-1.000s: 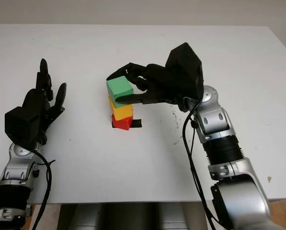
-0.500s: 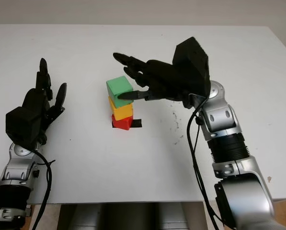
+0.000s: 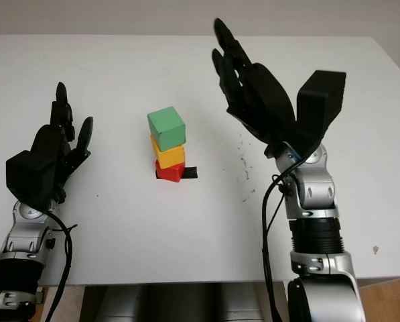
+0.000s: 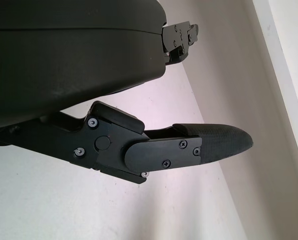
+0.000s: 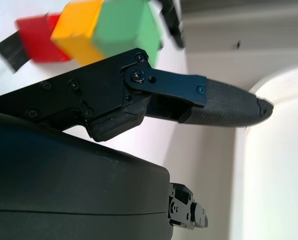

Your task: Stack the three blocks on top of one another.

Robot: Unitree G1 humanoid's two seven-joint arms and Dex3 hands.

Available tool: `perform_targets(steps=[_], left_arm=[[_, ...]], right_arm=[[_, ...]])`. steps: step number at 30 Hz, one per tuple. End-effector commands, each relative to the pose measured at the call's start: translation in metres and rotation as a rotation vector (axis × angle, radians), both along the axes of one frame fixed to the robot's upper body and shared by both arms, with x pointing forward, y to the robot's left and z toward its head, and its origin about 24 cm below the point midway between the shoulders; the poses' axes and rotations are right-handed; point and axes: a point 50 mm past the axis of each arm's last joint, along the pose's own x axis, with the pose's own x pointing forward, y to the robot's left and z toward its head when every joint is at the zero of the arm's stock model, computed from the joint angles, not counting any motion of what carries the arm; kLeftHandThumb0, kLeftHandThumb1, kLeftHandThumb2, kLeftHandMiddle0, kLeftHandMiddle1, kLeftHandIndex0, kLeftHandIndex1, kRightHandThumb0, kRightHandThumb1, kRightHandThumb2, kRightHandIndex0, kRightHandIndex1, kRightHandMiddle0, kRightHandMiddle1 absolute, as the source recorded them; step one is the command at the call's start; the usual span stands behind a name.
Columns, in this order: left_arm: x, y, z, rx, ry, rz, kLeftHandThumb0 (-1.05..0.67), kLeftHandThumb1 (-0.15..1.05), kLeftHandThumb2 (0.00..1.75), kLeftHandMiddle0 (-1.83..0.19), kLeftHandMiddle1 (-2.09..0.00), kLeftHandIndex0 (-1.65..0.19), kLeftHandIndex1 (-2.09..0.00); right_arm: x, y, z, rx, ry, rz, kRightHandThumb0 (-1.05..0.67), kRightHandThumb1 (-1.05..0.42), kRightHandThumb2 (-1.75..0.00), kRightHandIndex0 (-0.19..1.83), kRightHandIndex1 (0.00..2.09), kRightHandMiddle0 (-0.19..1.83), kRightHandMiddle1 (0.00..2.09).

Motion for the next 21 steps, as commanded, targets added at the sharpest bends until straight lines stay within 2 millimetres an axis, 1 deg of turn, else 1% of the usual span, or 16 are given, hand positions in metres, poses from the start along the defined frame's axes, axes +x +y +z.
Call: perform_targets(steps=[1, 3, 5, 11, 17, 21], left_arm=[[-0.001, -0.001, 0.0, -0.01, -0.004, -0.008, -0.81, 1.05, 0.53, 0.19, 0.0, 0.19, 0.0], [-0.001, -0.001, -0.001, -0.014, -0.004, -0.009, -0.82, 1.05, 0.53, 0.19, 0.0, 0.19, 0.0], [-0.002, -0.001, 0.0, -0.024, -0.008, -0.016, -0.81, 1.05, 0.53, 0.19, 0.0, 0.19, 0.0], [-0.004, -0.004, -0.002, -0.039, -0.001, -0.045, -0.82, 1.05, 0.54, 0.19, 0.0, 0.19, 0.0], [-0.005, -0.008, -0.006, -0.051, 0.018, -0.064, -0.82, 1.05, 0.54, 0.19, 0.0, 0.19, 0.0], [-0.009, -0.008, -0.008, -0.053, 0.022, -0.06, -0.82, 1.05, 0.54, 0.19, 0.0, 0.19, 0.0]], right_arm=[[0.002, -0.006, -0.016, -0.004, 0.038, -0.03, -0.87, -1.05, -0.77, -0.19, 0.0, -0.19, 0.0], [0.004, -0.009, -0.027, -0.008, 0.081, -0.045, -0.88, -1.05, -0.76, -0.19, 0.0, -0.19, 0.0], [0.004, -0.01, -0.034, 0.003, 0.106, -0.064, -0.89, -1.05, -0.74, -0.19, 0.0, -0.19, 0.0], [0.003, -0.009, -0.044, 0.008, 0.125, -0.085, -0.87, -1.05, -0.75, -0.19, 0.0, -0.19, 0.0], [0.004, -0.009, -0.055, 0.0, 0.198, -0.107, -0.83, -1.05, -0.73, -0.19, 0.0, -0.19, 0.0], [0.003, -0.01, -0.06, 0.02, 0.212, -0.123, -0.82, -1.05, -0.73, -0.19, 0.0, -0.19, 0.0]])
